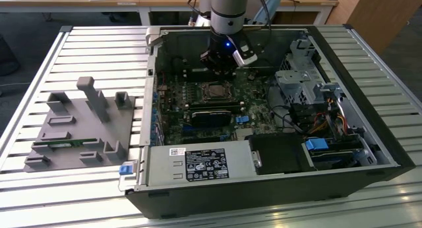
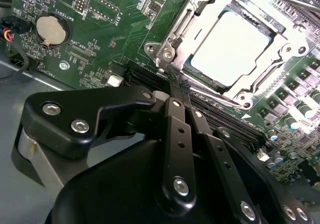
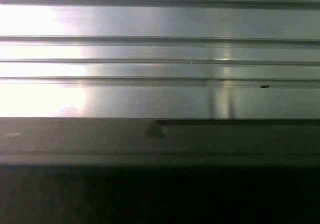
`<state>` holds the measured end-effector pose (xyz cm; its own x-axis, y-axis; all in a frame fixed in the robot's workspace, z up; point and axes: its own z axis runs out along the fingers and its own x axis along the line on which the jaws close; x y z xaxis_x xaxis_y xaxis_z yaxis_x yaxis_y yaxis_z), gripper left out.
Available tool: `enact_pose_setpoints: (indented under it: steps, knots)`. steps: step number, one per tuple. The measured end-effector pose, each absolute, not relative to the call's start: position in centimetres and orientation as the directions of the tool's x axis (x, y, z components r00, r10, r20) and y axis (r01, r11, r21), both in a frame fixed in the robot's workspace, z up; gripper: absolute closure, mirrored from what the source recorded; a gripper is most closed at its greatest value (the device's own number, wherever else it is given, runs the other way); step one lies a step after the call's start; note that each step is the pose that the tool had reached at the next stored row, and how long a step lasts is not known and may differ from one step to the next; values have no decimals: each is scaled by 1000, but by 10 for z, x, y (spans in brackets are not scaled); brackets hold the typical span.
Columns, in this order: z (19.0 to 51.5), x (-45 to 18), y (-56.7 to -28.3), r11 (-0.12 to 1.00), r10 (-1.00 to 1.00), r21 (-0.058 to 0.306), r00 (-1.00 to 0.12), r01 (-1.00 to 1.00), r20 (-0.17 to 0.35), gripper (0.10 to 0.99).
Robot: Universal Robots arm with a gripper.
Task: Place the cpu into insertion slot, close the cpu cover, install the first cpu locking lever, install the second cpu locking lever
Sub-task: 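Install the first cpu locking lever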
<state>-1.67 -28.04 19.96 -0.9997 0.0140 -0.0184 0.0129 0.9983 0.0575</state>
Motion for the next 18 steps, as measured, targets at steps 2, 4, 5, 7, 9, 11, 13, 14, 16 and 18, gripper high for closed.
enact_pose_setpoints:
  steps: [2, 4, 5, 7, 9, 11, 13, 14, 16, 18]
  knots:
    - [201, -17, -280, 998, 14, 57, -1000, 13, -18, 973]
    - [201, -17, -280, 998, 14, 58, -1000, 13, -18, 973]
    - [201, -17, -280, 998, 14, 58, -1000, 13, -18, 973]
    - [201, -17, -280, 998, 14, 56, -1000, 13, -18, 973]
    - [201, -17, -280, 999, 14, 51, -1000, 13, -18, 973]
    - [201, -17, -280, 999, 14, 43, -1000, 13, -19, 973]
    - [201, -17, -280, 999, 14, 35, -1000, 13, -19, 973]
    - [200, -17, -280, 999, 14, 31, -1000, 13, -19, 973]
    - [200, -17, -280, 1000, 13, 25, -1000, 13, -19, 973]
    - [199, -17, -280, 1000, 13, 20, -1000, 13, -19, 973]
